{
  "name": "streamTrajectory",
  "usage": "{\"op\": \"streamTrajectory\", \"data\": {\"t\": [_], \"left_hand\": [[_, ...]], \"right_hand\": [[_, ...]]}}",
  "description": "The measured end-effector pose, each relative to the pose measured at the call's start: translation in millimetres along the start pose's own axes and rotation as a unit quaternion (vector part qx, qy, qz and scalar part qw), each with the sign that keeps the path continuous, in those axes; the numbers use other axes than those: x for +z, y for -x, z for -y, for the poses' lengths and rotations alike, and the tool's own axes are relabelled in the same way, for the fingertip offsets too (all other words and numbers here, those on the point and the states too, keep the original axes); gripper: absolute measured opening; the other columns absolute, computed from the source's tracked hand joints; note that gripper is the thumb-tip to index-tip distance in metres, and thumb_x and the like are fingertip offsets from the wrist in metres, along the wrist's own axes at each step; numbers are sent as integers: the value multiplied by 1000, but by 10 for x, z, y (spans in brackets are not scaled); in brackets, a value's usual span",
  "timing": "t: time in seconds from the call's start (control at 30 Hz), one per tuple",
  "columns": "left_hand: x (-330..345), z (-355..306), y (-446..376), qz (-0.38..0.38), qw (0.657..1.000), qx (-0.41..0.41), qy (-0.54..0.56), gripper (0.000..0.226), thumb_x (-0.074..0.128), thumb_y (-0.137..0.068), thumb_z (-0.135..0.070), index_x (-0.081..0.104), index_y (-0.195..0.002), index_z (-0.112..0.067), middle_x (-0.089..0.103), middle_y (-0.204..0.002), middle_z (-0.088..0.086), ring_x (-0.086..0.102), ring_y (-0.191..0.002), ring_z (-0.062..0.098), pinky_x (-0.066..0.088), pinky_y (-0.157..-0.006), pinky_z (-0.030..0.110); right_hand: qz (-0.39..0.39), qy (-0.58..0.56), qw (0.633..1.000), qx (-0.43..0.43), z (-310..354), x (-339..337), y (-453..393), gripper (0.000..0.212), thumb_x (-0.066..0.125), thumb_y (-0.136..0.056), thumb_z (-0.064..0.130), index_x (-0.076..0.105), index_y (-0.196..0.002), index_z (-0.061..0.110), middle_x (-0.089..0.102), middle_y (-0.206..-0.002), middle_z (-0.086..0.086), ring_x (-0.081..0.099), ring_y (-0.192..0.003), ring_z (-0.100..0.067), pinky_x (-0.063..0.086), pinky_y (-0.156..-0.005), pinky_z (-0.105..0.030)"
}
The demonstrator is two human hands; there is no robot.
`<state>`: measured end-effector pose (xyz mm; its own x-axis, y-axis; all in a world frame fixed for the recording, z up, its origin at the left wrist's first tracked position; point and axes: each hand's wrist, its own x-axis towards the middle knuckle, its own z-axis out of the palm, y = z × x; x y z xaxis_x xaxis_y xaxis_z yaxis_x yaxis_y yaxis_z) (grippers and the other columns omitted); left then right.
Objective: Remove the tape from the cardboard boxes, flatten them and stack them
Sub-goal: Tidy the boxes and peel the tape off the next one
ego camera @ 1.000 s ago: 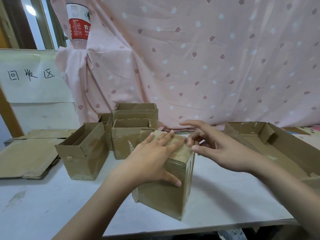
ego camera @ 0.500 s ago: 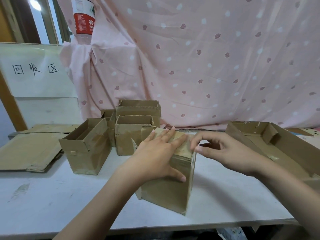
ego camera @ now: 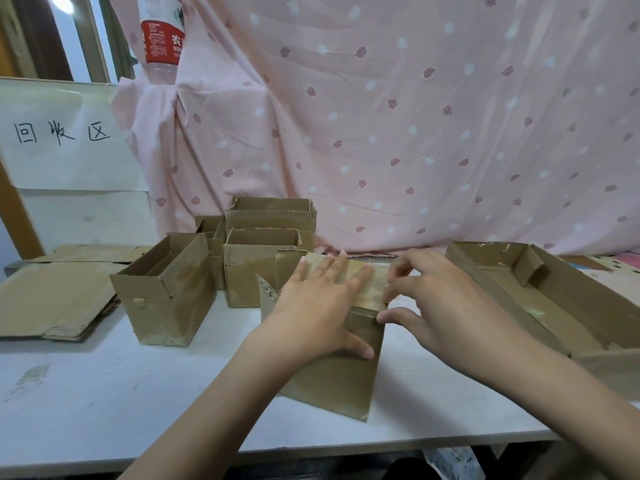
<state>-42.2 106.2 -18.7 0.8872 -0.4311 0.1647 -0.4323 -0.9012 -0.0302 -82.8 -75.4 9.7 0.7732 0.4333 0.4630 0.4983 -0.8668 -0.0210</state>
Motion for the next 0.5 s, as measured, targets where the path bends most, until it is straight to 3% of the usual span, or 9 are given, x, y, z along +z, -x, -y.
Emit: {"op": "streamTrajectory", "data": {"t": [0.07,0.17,0.23,0.3,0.4,0.5], "left_hand": [[-1,-1,2,1,1000,-3,-1,119,68,-70,-75,-5,-156,-36,-12,-165,8,-7,-153,20,0,-123,50],[-5,-7,-1,1,1000,-7,4,120,69,-70,-74,-5,-157,-36,-11,-166,8,-6,-153,21,0,-123,51],[-12,-12,0,3,1000,-7,3,120,69,-70,-73,-5,-156,-36,-11,-166,8,-6,-153,21,0,-123,51],[-19,-13,-1,4,1000,-6,2,120,70,-69,-73,-4,-157,-36,-10,-166,8,-5,-153,21,0,-123,51],[-23,-8,2,2,1000,-4,2,117,70,-70,-73,2,-157,-33,-9,-166,7,-5,-153,21,0,-123,50],[-19,20,11,-1,1000,-5,2,114,69,-70,-73,7,-157,-31,-8,-166,7,-6,-153,21,1,-123,50]], "right_hand": [[41,-40,997,52,34,-41,-55,17,72,-86,44,72,-94,29,51,-109,13,39,-102,-5,25,-79,-17],[62,-124,981,135,84,-88,-117,10,78,-83,38,72,-83,30,59,-106,7,54,-103,-12,44,-88,-29],[98,-162,966,175,95,-100,-128,9,75,-86,35,70,-84,28,59,-105,7,60,-99,-14,51,-84,-33],[122,-175,962,170,94,-81,-126,8,70,-89,32,65,-85,29,54,-107,8,59,-99,-10,49,-78,-27],[134,-199,965,104,67,-45,-137,16,67,-88,22,55,-79,28,48,-103,7,45,-107,-7,42,-87,-23],[126,-233,962,71,29,-19,-145,21,71,-86,19,54,-80,30,47,-102,12,42,-105,1,35,-86,-18]]}}
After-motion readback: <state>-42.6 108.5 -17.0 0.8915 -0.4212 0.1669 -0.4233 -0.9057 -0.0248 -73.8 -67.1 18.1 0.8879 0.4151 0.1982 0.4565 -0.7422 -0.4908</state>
